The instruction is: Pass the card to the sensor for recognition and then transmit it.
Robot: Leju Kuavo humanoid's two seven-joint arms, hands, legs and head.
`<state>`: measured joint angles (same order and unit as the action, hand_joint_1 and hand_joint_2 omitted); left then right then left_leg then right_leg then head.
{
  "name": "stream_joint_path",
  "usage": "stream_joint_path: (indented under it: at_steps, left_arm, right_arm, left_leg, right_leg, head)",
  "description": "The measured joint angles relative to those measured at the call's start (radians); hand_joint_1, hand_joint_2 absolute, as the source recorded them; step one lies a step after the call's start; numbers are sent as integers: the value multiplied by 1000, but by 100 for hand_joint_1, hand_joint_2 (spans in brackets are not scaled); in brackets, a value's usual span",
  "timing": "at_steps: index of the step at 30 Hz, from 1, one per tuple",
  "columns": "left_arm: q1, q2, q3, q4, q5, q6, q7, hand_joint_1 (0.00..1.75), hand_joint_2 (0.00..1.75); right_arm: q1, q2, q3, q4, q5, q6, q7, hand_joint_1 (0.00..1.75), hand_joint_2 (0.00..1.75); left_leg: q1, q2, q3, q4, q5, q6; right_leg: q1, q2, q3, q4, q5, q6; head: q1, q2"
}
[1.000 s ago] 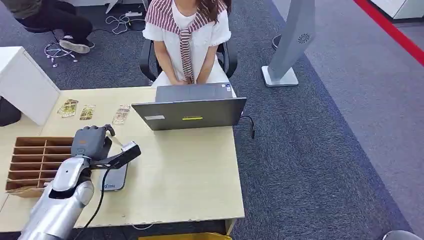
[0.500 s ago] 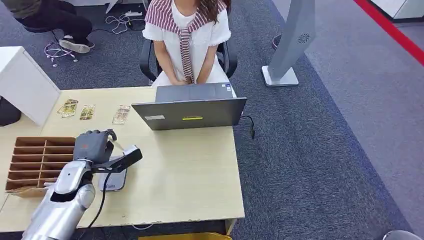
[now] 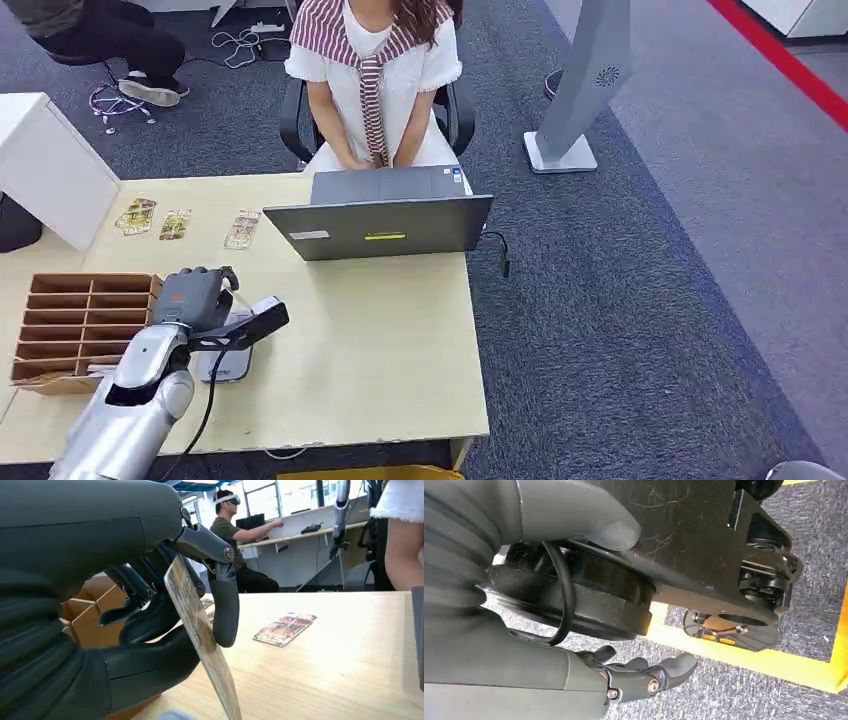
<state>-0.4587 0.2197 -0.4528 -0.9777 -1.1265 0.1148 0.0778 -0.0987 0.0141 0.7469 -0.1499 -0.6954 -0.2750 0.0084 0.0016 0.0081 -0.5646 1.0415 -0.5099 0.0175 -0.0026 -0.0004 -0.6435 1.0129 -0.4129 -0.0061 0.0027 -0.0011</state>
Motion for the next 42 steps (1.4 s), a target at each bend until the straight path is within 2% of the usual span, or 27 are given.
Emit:
stream_joint_path:
  at_steps: [11,20,42]
  left_arm:
    - [9,-13,0,27,5,-20,9,175,175]
    - [28,-18,0,46,17,-11,16,175,175]
    - [103,-17,14,40,21,73,35,175,175]
  right_arm:
    - [0,0,0,0,-4,0,0,0,175]
    - [0,-2,0,0,-4,-3,0,0,175]
    - [1,-6,0,1,-19,-7,0,0,175]
  left_leg:
    - [0,0,0,0,0,0]
    - [0,0,0,0,0,0]
    - [0,0,0,0,0,0]
  right_leg:
    - [0,0,0,0,0,0]
    - [0,0,0,0,0,0]
    - [0,-1,1,0,0,0]
  head:
    - [0,0]
    - [0,0]
    - [0,0]
